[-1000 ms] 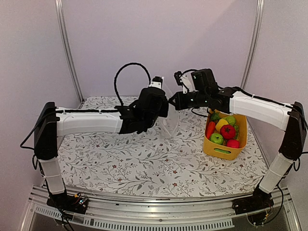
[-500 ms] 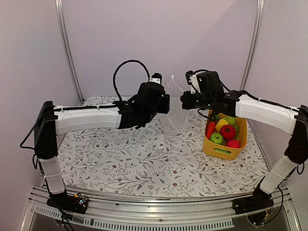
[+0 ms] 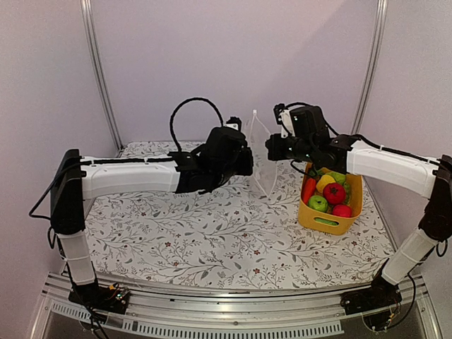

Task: Place the food in the zip-top bag and seal the zipper
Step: Adjust the zipper food storage bag.

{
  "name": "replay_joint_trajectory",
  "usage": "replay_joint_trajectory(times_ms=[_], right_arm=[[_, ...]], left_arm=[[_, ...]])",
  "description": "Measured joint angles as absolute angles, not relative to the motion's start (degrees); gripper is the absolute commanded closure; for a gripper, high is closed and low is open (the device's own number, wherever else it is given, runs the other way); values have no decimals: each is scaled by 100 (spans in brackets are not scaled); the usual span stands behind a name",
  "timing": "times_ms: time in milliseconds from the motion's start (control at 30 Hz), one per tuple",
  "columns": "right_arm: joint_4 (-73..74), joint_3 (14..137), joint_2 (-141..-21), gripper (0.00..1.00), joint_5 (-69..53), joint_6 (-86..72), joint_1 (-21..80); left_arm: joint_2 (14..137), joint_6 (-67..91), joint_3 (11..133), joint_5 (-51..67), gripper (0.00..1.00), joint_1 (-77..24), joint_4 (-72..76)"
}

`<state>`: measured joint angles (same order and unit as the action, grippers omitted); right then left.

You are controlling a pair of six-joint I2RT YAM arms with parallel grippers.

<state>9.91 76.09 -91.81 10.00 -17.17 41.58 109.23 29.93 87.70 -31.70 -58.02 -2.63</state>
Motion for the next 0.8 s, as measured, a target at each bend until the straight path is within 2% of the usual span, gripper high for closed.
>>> replay_joint_trajectory(times_ms=[167, 433, 500, 567, 667, 800], right_arm=[[976, 7566, -9137, 100, 1050, -1715, 4156], [985, 7450, -9091, 100, 1070, -1712, 3885], [1000, 7430, -9080, 95, 1041, -1686, 3809], [1017, 7428, -9054, 86, 884, -1540, 3760], [1055, 7430, -8989, 65, 462, -1308, 3734], [1291, 7415, -8621, 27, -958, -495, 3701]], left_arm=[[10923, 3000, 8602, -3267, 99, -5802, -279], [10619, 2482, 8315, -3736, 100, -5741, -248], [10444, 2281, 8278, -3826, 100, -5706, -242], [10304, 2099, 8272, -3865, 100, -5675, -233], [10149, 1750, 8274, -3889, 100, -5621, -211], [10082, 1225, 8278, -3863, 100, -5516, -305]])
